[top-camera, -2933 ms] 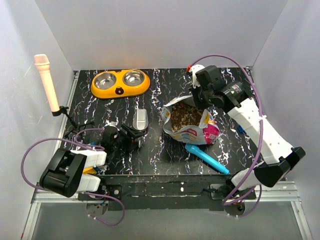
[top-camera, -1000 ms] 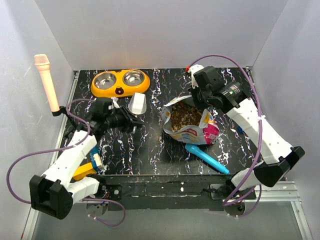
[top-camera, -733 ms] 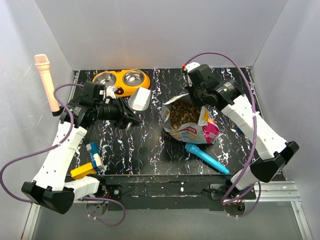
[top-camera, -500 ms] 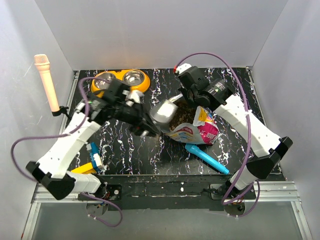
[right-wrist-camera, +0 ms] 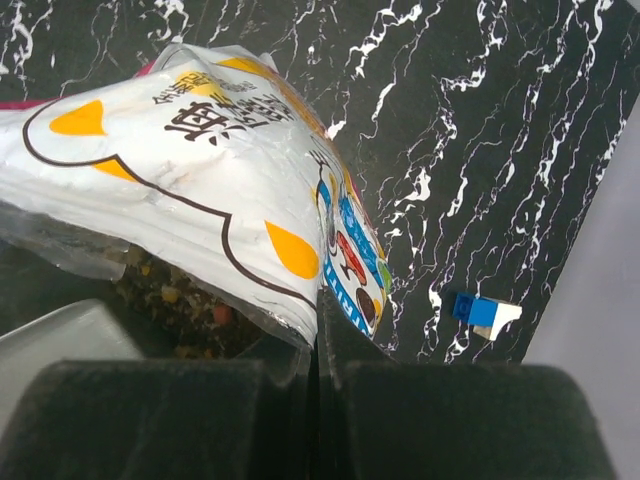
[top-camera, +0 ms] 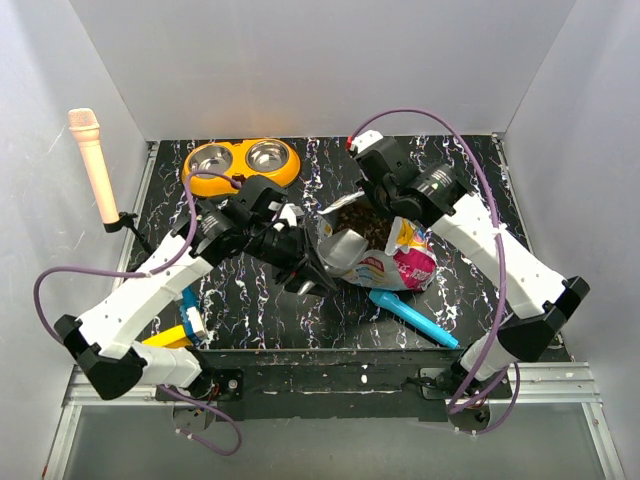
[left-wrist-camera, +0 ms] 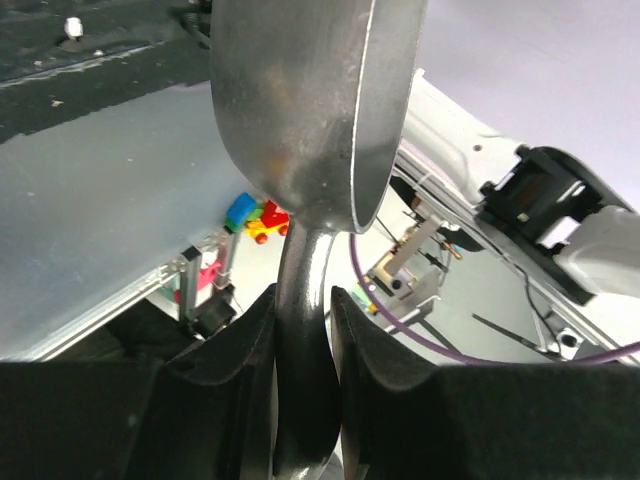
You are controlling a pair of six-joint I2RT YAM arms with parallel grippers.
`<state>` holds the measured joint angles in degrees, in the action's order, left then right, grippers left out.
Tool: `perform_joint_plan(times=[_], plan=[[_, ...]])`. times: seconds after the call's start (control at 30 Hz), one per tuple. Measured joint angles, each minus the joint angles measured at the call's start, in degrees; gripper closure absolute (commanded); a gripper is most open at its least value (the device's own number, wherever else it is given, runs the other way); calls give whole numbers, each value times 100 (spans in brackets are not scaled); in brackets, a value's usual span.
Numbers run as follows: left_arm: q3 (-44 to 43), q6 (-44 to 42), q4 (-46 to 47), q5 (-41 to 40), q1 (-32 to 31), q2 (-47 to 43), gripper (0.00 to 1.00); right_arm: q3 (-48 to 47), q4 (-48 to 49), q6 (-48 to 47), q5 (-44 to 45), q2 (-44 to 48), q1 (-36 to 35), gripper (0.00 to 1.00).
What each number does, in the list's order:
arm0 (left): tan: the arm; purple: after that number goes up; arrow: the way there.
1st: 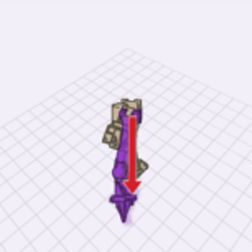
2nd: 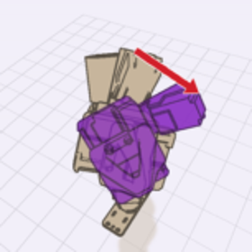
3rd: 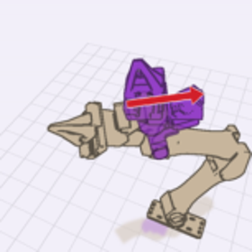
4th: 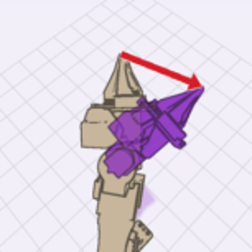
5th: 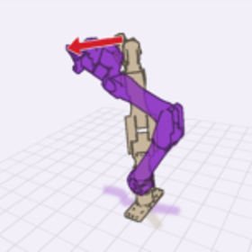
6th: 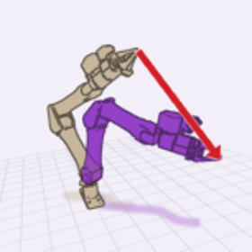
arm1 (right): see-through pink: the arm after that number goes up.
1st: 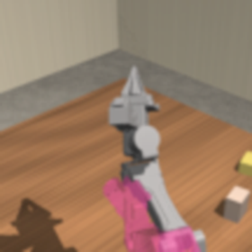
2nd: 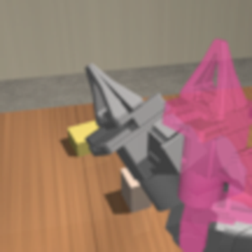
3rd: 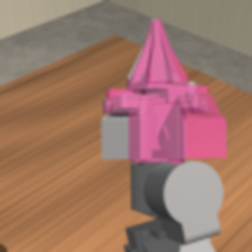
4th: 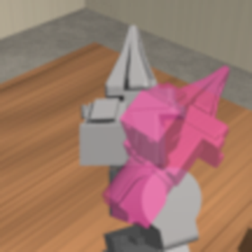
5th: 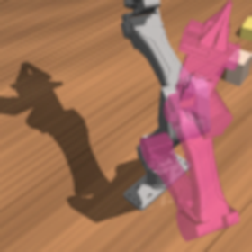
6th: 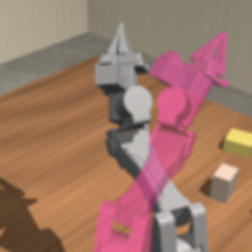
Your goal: Serve the pet food
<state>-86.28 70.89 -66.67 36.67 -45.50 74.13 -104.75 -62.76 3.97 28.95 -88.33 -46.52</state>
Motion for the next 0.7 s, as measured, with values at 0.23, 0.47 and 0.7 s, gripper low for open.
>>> perform_joint_plan(times=[0.23,0.47,0.7], plan=[[-411,258,260,275,225,1088,100,538,299,-426,68,411,-470,99],[726,1980,933,326,664,850,100,699,570,-675,133,442,-721,99],[525,2949,699,-90,599,826,100,699,595,-673,199,442,-710,99]])
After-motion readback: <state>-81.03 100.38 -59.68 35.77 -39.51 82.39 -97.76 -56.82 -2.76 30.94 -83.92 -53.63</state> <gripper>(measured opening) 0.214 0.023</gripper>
